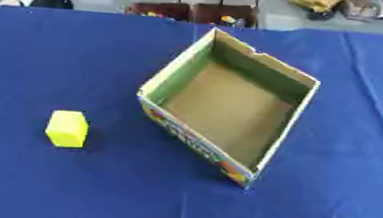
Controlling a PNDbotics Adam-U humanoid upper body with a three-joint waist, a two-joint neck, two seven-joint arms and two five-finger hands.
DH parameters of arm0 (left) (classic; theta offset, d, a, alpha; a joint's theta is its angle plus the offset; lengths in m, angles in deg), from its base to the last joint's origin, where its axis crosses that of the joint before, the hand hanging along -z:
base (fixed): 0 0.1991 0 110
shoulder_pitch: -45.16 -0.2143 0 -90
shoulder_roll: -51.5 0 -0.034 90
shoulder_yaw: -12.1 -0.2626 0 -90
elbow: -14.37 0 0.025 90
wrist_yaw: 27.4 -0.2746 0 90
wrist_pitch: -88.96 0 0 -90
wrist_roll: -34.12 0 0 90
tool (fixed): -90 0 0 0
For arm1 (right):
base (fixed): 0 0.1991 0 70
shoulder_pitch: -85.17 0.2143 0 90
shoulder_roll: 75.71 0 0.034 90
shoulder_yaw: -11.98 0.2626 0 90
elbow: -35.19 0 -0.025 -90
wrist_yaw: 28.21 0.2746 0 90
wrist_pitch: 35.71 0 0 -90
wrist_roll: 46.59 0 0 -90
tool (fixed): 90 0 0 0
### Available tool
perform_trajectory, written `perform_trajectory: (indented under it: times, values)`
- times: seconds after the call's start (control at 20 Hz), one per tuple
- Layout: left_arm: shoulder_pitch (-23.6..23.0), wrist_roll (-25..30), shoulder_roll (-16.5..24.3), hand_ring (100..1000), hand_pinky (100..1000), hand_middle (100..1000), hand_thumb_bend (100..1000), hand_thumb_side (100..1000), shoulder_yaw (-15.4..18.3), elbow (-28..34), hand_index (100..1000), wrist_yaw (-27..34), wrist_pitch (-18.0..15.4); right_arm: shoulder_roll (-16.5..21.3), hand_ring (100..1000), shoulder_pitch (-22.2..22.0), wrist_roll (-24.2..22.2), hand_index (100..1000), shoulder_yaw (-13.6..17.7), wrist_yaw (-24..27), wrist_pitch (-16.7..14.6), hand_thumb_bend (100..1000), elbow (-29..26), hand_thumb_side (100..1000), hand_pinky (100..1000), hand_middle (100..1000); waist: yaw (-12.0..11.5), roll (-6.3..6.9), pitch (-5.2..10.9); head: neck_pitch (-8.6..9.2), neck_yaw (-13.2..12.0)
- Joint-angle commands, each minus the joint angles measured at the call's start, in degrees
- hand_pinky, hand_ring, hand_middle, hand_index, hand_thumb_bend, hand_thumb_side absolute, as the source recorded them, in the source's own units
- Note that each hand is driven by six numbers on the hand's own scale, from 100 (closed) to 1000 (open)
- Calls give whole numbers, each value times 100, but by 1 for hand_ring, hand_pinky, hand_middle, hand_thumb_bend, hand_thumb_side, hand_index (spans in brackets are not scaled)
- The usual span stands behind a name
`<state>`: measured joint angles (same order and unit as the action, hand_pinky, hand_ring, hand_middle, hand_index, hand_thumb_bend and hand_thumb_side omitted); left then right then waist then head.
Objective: Pick up objects on the table and place them in the box.
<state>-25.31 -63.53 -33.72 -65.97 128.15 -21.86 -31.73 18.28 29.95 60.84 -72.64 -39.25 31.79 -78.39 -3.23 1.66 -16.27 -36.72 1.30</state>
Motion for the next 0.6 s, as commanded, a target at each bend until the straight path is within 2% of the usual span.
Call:
perform_trajectory:
  times: [0.05, 0.25, 0.4, 0.6]
  values:
    - [-25, -14, 354, 898, 776, 889, 100, 1000, 94, 81, 961, -83, 42, 104, 746, 69, -13, 827, 55, 35, -2, 100, -101, 533, 755, 675, 1, 82, 59, 54, 7]
    - [-161, -35, 1010, 874, 740, 895, 100, 1000, 73, 81, 971, -530, 361, 115, 746, 69, -27, 826, 40, 40, 3, 100, -101, 532, 755, 675, 7, 106, 89, 48, 6]
    - [-300, 75, 1622, 864, 726, 908, 100, 995, -21, 81, 988, -1111, 820, 120, 746, 66, -42, 826, 23, 47, 5, 100, -101, 532, 755, 675, 21, 124, 118, 29, -2]
    - [-459, 489, 2384, 858, 719, 931, 100, 999, -256, 81, 1000, -1945, 1418, 119, 746, 70, -62, 825, -2, 63, -4, 100, -101, 532, 755, 676, 50, 136, 157, 21, -8]
